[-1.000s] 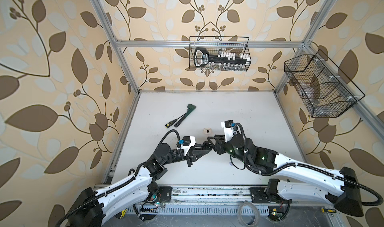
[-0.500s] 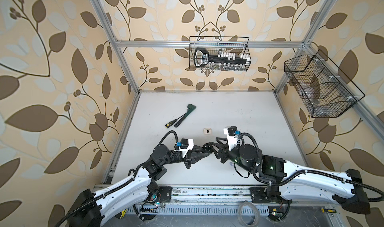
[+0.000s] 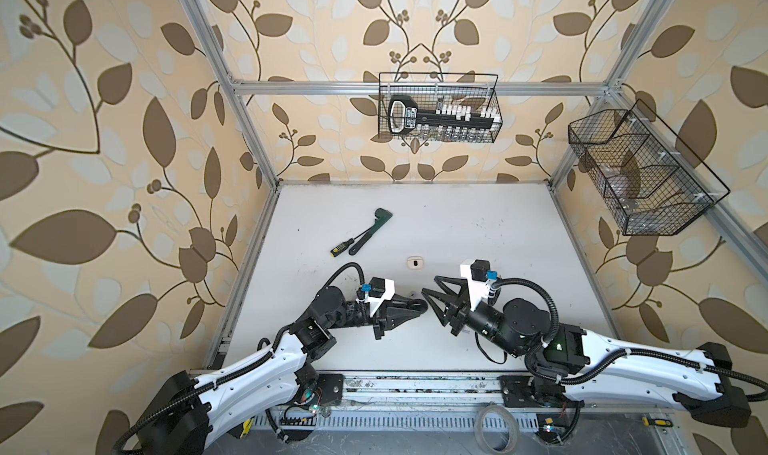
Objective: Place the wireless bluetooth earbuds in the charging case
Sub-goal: 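Draw the right gripper back from the black case, then set down the black case with the left gripper while the right swings over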
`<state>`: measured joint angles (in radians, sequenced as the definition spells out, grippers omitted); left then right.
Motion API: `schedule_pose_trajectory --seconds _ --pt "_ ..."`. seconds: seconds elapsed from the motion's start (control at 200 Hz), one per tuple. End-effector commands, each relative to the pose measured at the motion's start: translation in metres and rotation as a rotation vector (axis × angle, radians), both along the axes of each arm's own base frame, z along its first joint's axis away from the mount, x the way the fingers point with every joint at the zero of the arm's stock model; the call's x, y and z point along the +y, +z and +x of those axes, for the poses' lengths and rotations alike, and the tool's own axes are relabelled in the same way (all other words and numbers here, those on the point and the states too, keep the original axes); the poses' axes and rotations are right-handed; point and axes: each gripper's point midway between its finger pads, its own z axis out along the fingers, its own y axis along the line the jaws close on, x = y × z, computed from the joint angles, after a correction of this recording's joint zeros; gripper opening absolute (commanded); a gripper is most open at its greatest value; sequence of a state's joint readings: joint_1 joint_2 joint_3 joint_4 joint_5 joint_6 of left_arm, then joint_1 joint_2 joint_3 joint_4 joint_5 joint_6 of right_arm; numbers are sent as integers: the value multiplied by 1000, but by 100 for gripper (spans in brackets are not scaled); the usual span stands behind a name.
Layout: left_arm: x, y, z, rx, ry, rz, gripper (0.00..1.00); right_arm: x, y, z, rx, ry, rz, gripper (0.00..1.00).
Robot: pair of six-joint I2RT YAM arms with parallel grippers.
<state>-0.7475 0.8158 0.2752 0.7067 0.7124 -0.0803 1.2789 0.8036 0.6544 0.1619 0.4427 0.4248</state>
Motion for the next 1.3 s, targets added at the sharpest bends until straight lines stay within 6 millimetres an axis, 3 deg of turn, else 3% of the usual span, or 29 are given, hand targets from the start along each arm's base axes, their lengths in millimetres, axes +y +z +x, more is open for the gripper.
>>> schedule_pose_trajectory --seconds 0.0,0.135,0.245,0.38,0.57,0.7,0.755,0.78,0.86,1.115,1.295 --pt "2 7 14 -18 91 -22 0 -10 0 5 -19 -58 -15 53" --pt "9 -1 59 107 317 -22 0 -45 -5 26 10 -266 -58 53" --pt "38 -18 119 359 612 -88 0 -72 -14 35 36 -394 -101 57" --pt "58 -44 162 644 721 -81 0 -93 -38 40 98 -452 -173 63" --pt "47 -84 183 867 702 -20 0 -105 -82 44 247 -410 -237 67" --pt "30 -111 191 1014 662 50 0 -107 -101 43 306 -383 -242 68" --pt "30 -118 193 1046 681 61 0 -106 -107 42 319 -376 -248 68" --pt "33 -134 195 1078 709 85 0 -106 -109 43 322 -375 -255 69" --pt "39 -151 197 1118 768 108 0 -105 -115 42 337 -375 -276 69" --pt "47 -180 197 1184 845 185 0 -98 -131 46 381 -379 -330 68" --pt "38 -193 199 1211 809 246 0 -93 -141 48 399 -372 -346 68"
